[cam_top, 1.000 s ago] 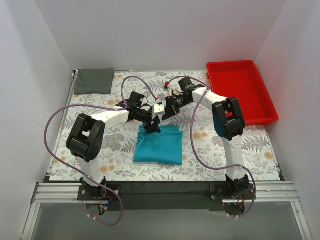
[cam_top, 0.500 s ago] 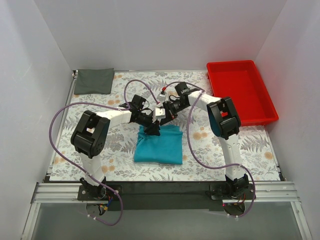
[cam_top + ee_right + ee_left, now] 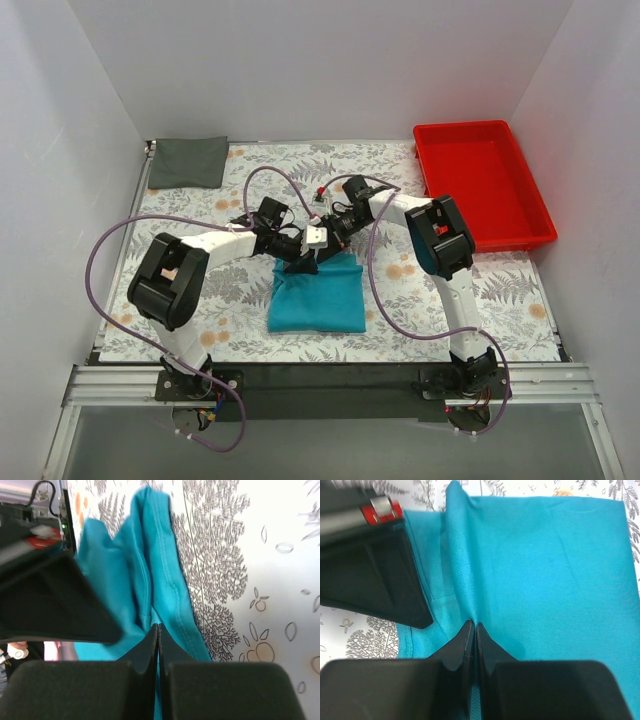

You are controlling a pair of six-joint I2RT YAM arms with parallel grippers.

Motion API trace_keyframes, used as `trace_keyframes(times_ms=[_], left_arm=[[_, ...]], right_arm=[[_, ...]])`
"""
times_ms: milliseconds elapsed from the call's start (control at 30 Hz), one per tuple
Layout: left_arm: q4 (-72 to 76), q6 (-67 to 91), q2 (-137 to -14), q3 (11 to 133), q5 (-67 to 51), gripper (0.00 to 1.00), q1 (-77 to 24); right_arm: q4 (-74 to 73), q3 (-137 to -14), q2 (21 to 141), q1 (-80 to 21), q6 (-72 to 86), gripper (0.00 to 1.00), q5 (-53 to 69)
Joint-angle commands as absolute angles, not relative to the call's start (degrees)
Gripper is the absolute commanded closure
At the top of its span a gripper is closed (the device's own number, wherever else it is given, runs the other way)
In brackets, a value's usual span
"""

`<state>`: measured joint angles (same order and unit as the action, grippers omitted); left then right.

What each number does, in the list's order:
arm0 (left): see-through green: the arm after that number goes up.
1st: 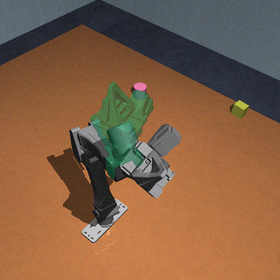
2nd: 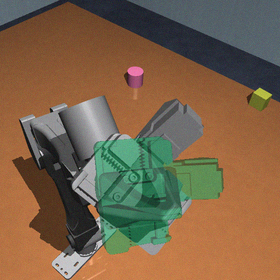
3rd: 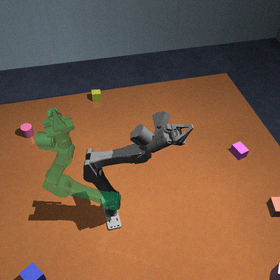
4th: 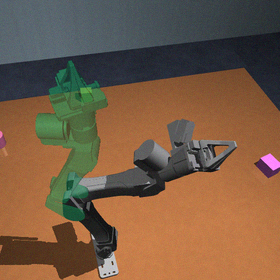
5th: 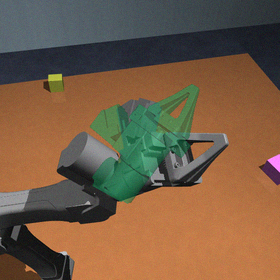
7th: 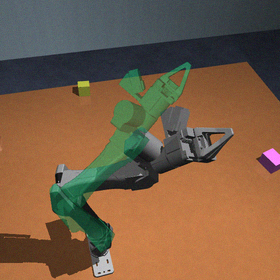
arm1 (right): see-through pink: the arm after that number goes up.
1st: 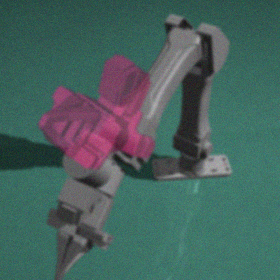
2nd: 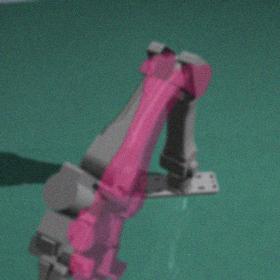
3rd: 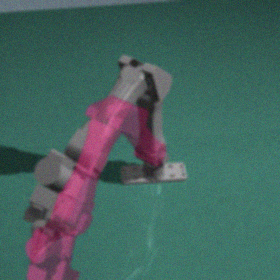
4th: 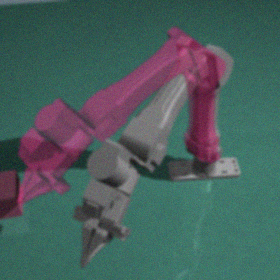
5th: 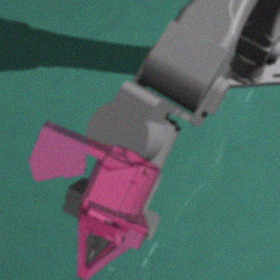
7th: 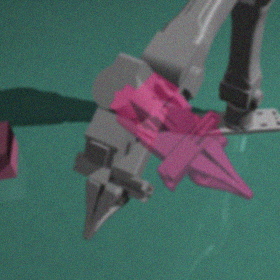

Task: Fold and stack the t-shirts
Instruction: Fold the tshirt

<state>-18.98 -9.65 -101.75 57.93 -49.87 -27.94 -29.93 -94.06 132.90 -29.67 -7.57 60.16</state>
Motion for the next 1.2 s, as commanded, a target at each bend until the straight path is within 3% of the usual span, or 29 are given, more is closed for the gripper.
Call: trace_keyframes(times_ms=[0, 1167], left_arm=[[-15.91, -11.95, -95.28, 55.90, -49.48, 1.00, -28.74], [-1.58, -18.72, -92.37, 52.12, -45.18, 1.00, -26.72]], right_arm=[[-29.79, -92.73, 134.56, -30.41, -10.72, 0.99, 61.52], [-31.11, -86.04, 133.50, -30.41, -18.63, 0.99, 61.08]])
